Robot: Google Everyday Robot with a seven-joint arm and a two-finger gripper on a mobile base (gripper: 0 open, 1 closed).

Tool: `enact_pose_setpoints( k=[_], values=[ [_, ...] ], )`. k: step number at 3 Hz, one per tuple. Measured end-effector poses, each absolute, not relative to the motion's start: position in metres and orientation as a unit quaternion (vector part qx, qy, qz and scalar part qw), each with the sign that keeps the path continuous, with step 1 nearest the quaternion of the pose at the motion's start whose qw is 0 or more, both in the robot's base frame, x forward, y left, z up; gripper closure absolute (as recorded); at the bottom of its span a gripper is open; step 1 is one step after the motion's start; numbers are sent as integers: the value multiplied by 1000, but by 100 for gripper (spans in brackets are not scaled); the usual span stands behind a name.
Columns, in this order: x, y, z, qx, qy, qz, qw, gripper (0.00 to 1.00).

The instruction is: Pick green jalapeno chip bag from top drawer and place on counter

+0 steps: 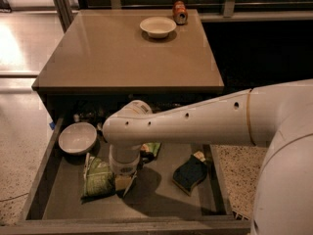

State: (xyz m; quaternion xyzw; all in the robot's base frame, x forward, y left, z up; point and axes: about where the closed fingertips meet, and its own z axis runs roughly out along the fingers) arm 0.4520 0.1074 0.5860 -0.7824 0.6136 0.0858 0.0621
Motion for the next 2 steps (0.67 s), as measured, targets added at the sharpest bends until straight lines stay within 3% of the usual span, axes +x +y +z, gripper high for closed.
enact_pose_setpoints(
  k=[1, 2],
  values=[
    [452, 109, 594, -782, 614, 86, 62, 100],
    [445, 75, 629, -766, 633, 60, 99, 100]
  ],
)
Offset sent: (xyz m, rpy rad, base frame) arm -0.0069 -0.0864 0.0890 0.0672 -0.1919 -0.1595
